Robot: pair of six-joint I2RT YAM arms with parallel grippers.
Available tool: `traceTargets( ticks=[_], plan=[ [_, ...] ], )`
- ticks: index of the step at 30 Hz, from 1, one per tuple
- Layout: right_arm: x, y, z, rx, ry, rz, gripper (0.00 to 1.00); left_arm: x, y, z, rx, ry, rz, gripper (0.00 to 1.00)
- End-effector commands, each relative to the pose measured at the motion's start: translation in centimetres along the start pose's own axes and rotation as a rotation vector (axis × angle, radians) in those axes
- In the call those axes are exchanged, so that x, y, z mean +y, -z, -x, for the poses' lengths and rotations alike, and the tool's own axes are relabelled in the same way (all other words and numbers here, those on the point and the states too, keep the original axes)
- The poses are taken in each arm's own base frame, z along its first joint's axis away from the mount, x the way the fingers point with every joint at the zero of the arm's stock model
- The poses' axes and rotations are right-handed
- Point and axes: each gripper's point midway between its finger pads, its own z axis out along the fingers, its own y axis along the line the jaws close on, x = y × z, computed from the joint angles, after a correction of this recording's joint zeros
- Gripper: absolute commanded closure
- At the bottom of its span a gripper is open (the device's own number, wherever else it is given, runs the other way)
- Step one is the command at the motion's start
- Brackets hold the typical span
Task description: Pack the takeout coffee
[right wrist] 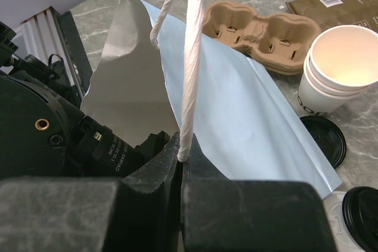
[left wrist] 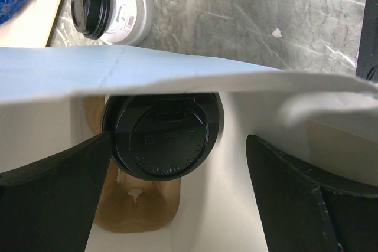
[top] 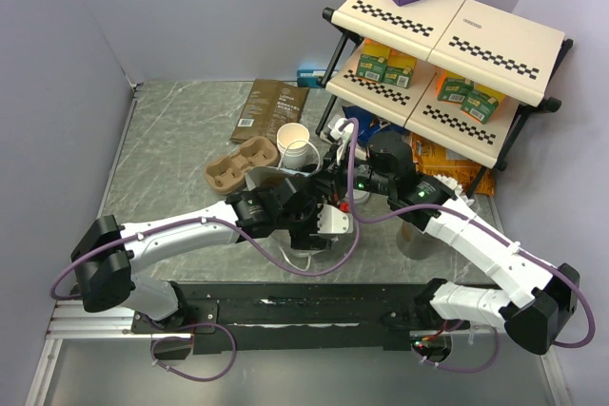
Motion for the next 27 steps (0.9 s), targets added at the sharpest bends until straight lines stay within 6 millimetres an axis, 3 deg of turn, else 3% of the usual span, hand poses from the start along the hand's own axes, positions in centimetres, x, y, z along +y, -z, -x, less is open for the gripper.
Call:
traceTargets(
  ticks=[1, 12, 19, 27],
  plan=[
    [-0.3, 0.1, -2.3, 0.089, -0.056, -0.008, 1.00, 3.1, 2.3, 3.2, -0.108, 0.050, 0.104, 0.01],
    [-0.3, 0.3, -2.4, 0.087, -0.059, -0.010, 1.00, 2.6, 3.8, 4.8, -0.171, 0.054, 0.059, 0.01],
    [-0.4, 0.3, -2.5, 0.086, -0.064, -0.012, 1.00, 2.4, 3.8, 4.4, -0.164, 0.047, 0.058, 0.02],
    [-0.5, 0.3, -2.4, 0.086, -0.065, -0.014, 1.00, 3.1, 4.0, 3.9, -0.144, 0.026, 0.101, 0.20]
  ],
)
